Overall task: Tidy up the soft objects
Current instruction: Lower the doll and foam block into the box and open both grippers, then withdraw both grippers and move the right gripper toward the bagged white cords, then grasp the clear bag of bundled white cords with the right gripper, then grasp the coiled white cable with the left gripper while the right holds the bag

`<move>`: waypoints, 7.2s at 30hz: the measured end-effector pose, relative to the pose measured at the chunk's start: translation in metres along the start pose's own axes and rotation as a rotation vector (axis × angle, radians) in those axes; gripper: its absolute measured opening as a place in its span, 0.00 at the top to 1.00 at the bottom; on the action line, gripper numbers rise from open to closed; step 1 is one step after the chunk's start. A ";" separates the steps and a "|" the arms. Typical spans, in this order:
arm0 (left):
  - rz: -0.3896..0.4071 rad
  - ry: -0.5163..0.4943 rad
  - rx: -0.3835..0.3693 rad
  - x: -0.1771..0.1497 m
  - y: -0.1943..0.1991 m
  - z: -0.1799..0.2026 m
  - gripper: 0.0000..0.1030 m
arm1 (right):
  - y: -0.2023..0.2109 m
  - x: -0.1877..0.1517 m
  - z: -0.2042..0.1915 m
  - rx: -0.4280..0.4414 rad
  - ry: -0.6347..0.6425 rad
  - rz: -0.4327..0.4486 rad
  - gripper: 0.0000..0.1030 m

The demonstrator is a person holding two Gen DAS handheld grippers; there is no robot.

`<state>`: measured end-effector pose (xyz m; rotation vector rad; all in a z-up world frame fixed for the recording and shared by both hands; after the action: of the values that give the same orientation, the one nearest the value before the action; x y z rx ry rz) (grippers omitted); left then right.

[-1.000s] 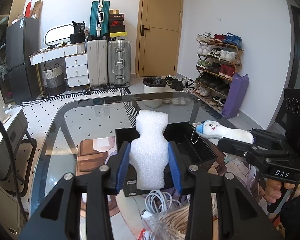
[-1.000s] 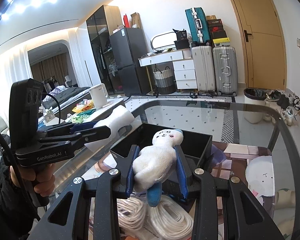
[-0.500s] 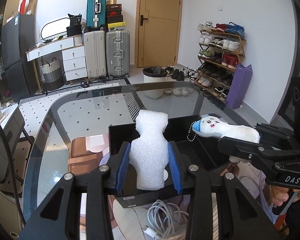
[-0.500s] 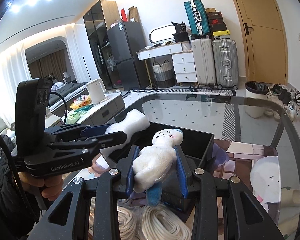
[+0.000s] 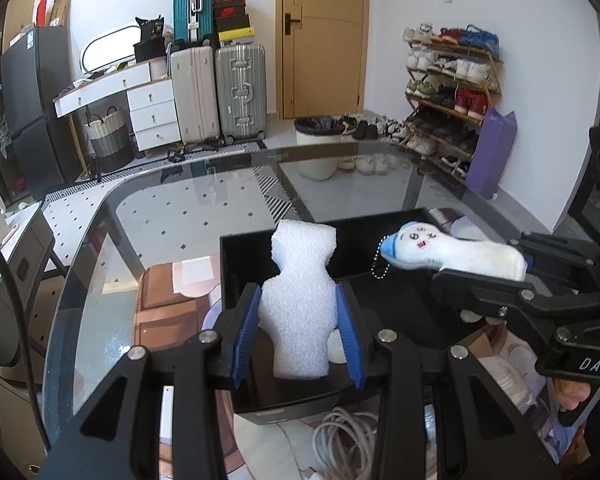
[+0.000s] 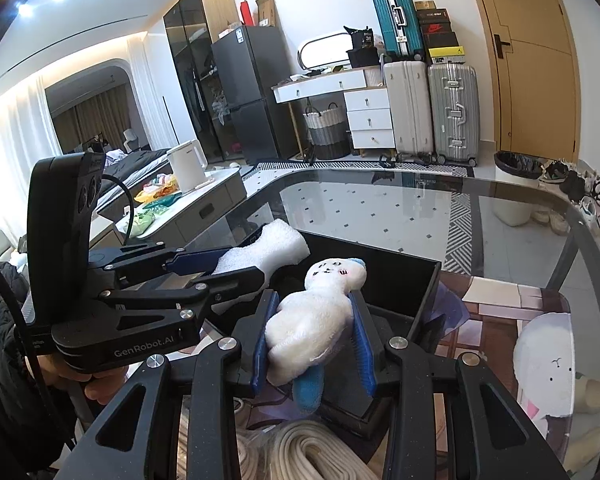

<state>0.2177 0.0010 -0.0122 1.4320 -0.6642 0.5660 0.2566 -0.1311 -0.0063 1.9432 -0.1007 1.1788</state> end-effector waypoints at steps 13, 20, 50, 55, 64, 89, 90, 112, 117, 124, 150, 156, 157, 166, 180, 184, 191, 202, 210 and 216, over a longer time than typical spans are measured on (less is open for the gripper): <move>-0.062 -0.054 -0.023 -0.012 -0.005 0.010 0.64 | -0.027 -0.009 0.006 -0.012 -0.001 -0.068 0.66; -0.059 -0.051 -0.016 -0.017 0.003 0.014 0.64 | -0.025 -0.012 0.006 -0.002 -0.009 -0.076 0.66; 0.078 0.053 0.053 -0.053 0.094 0.007 0.00 | 0.085 -0.063 -0.011 -0.109 -0.044 0.046 0.01; 0.085 0.037 0.084 -0.063 0.104 0.010 0.00 | 0.097 -0.074 -0.017 -0.120 -0.059 0.052 0.01; 0.060 0.021 0.107 -0.082 0.110 0.009 0.00 | 0.098 -0.089 -0.027 -0.125 -0.063 0.022 0.01; 0.042 -0.021 0.114 -0.117 0.106 0.017 0.00 | 0.068 -0.127 -0.064 -0.077 -0.022 -0.105 0.01; 0.040 -0.020 0.121 -0.118 0.105 0.016 0.00 | 0.066 -0.129 -0.066 -0.067 -0.019 -0.115 0.01; 0.023 0.023 0.121 -0.125 0.095 0.005 0.00 | 0.028 -0.153 -0.084 -0.090 0.097 -0.237 0.01; 0.020 0.023 0.115 -0.127 0.089 0.006 0.00 | 0.024 -0.153 -0.085 -0.104 0.101 -0.237 0.01; 0.024 0.030 0.119 -0.127 0.085 0.005 0.00 | 0.018 -0.154 -0.085 -0.111 0.100 -0.247 0.01; 0.006 0.035 0.107 -0.126 0.080 0.009 0.00 | 0.023 -0.158 -0.089 -0.046 0.106 -0.234 0.21; 0.010 0.033 0.103 -0.126 0.082 0.008 0.00 | 0.032 -0.156 -0.082 -0.009 0.080 -0.214 0.33; 0.010 0.033 0.103 -0.126 0.082 0.008 0.00 | 0.033 -0.156 -0.081 -0.007 0.079 -0.211 0.37; 0.008 0.036 0.097 -0.125 0.083 0.008 0.00 | 0.040 -0.154 -0.070 0.044 0.018 -0.196 0.48; -0.013 0.015 0.080 -0.128 0.076 0.018 0.00 | 0.030 -0.156 -0.072 0.147 -0.075 -0.210 0.38; -0.012 0.000 0.082 -0.129 0.076 0.022 0.00 | 0.033 -0.156 -0.075 0.161 -0.069 -0.207 0.52; 0.001 0.001 0.081 -0.124 0.081 0.022 0.00 | 0.056 -0.152 -0.075 0.184 -0.024 -0.146 0.75; -0.022 0.065 0.055 -0.122 0.072 0.013 0.00 | 0.090 -0.142 -0.067 0.149 0.035 -0.064 0.78; -0.059 0.103 0.016 -0.117 0.058 0.013 0.14 | 0.108 -0.142 -0.055 0.131 0.013 -0.045 0.78; -0.104 0.086 -0.014 -0.122 0.045 0.022 0.41 | 0.111 -0.142 -0.043 0.117 -0.018 -0.045 0.78</move>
<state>0.0986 -0.0128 -0.0675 1.4128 -0.5218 0.5375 0.0972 -0.2205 -0.0379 2.0478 0.0028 1.1604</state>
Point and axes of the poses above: each gripper's, at about its wrist camera, not at the fingertips, and y roughly against the way its jaws point, z to its right, x to its top, the point moved 6 cm from there along -y, roughly the way its jaws point, and after that the axes turned 4 degrees about -z, right-handed, at the moved point
